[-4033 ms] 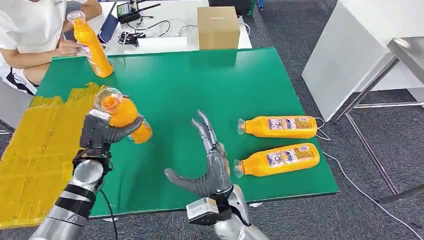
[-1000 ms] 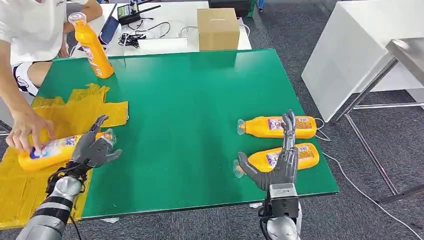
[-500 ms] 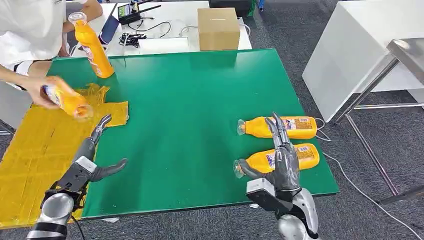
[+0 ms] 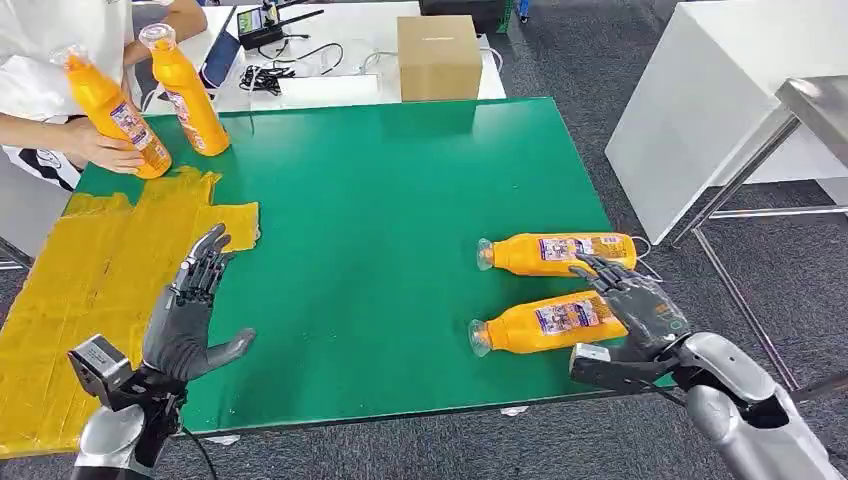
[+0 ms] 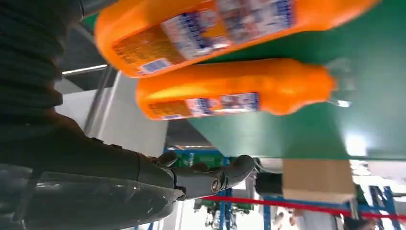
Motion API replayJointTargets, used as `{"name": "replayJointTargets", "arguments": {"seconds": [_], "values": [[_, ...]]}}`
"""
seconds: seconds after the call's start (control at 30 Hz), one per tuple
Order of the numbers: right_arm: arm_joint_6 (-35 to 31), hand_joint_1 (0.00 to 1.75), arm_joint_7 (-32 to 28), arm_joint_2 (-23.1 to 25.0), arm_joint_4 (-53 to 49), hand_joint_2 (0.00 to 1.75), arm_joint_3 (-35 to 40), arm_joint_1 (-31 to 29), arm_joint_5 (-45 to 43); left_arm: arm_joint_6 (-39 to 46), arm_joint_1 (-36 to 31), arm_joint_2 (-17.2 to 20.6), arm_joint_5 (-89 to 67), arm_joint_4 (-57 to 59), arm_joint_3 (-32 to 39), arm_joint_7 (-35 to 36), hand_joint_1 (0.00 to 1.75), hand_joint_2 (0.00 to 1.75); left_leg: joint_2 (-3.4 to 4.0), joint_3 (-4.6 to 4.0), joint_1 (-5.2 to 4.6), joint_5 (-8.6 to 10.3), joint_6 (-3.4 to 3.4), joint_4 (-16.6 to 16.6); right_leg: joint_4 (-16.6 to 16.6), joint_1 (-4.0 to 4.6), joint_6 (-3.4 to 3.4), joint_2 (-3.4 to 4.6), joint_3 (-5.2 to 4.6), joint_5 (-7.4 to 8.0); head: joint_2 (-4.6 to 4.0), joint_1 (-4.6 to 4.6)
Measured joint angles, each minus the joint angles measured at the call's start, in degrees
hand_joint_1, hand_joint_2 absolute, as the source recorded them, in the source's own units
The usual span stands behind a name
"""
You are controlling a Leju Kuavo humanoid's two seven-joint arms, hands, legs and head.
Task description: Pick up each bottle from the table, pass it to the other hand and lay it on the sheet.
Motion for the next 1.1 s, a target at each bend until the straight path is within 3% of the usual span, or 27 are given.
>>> {"name": "replayJointTargets", "arguments": {"seconds": [0.57,1.1], "values": [[2.0,0.0,0.3,-3.2,11.2,1.75,5.4,-6.7,-0.3,-2.6,-1.2,-1.6,3.1,0.2,-1.8,0.4,0.0,1.75,0.0,-0.01,0.1,0.0,0.0,0.0,0.0,0.11,-0.01,0.0,0.01,-0.02,0.0,0.0],[2.0,0.0,0.6,3.1,30.9,1.75,15.0,-16.6,1.1,-2.9,-4.2,-2.4,3.5,3.4,-4.8,0.4,0.0,1.75,0.23,0.21,0.17,-0.02,-0.01,0.0,0.0,0.16,-0.01,0.08,0.13,-0.02,0.0,0.0]]}}
